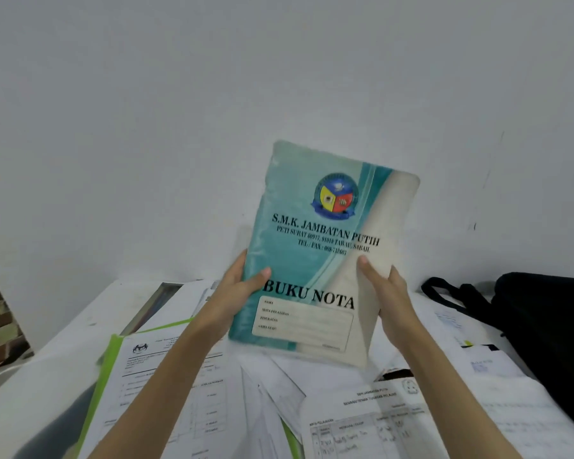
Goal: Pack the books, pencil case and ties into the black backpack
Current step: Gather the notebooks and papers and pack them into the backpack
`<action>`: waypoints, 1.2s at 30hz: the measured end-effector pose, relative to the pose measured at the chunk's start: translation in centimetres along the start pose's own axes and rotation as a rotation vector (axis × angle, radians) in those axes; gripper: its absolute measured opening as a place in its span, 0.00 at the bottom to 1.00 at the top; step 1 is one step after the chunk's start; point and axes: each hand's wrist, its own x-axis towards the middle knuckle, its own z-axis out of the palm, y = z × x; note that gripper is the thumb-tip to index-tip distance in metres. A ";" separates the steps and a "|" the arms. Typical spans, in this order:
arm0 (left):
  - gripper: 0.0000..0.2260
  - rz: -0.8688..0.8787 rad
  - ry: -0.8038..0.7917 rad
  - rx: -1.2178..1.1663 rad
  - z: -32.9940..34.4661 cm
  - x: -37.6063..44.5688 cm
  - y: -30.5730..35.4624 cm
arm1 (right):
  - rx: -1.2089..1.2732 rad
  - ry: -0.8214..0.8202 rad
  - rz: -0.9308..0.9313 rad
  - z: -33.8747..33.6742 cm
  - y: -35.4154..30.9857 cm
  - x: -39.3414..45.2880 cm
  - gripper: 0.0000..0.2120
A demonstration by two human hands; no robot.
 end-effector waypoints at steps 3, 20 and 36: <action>0.18 0.030 0.009 -0.001 0.0 0.7 0.7 | -0.008 -0.038 -0.141 0.3 -1.3 -0.3 0.08; 0.21 -0.094 -0.004 -0.017 0.2 -0.1 -3.9 | -0.079 -0.066 -0.075 -0.5 3.7 -1.5 0.07; 0.06 0.016 0.301 0.049 3.7 -0.9 -2.6 | -0.124 -0.072 -0.170 -1.1 1.3 -2.2 0.05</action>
